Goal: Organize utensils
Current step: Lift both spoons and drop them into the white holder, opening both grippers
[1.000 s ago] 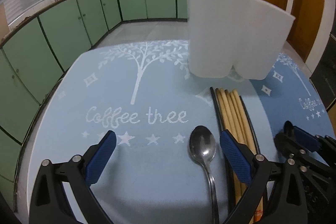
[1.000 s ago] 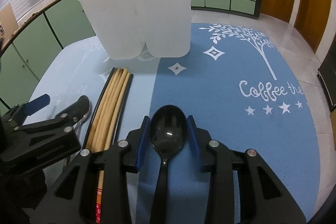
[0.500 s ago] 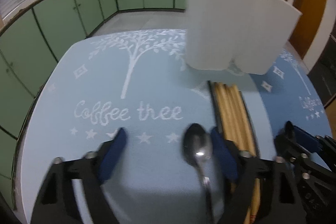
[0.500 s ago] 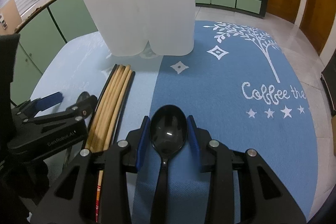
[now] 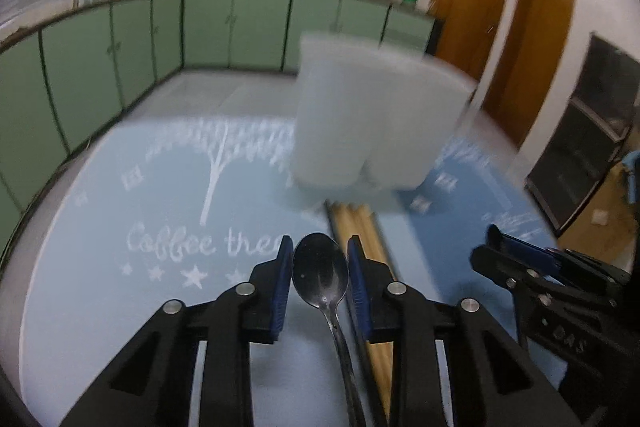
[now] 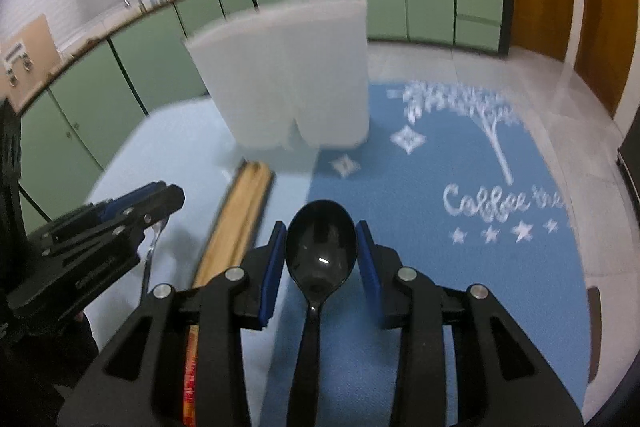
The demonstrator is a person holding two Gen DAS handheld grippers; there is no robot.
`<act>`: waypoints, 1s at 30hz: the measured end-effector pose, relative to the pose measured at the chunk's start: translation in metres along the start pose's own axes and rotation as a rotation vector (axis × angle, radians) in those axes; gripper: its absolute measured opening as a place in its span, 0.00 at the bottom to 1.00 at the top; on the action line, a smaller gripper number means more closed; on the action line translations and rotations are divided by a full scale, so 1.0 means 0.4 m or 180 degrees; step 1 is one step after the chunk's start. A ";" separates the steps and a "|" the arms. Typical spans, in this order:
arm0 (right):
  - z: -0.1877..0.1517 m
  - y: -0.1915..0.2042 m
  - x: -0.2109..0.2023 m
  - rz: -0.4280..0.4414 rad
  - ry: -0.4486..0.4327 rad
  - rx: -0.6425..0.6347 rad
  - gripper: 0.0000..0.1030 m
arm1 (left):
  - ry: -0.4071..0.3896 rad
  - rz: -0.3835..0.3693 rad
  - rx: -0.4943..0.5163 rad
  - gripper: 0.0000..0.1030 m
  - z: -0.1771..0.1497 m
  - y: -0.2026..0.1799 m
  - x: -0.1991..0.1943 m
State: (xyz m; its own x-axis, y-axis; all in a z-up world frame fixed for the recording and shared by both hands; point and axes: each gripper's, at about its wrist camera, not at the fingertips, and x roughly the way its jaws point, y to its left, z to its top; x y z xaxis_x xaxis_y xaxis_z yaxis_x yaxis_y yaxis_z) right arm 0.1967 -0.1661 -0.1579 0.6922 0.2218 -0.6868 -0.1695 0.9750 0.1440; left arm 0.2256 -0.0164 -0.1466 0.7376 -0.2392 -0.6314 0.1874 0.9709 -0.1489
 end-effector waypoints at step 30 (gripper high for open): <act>0.424 -0.067 -0.129 0.0313 -0.1544 0.0131 0.33 | -0.1600 -0.0328 0.0218 0.26 0.336 -0.068 -0.248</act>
State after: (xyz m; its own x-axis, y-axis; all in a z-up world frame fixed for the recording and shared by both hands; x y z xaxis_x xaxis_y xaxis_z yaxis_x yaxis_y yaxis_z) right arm 0.2844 -0.2008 -0.0055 0.9227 0.2854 -0.2592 -0.2293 0.9467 0.2263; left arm 0.2343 -0.0203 0.0224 0.9305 -0.3244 -0.1700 0.3051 0.9434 -0.1304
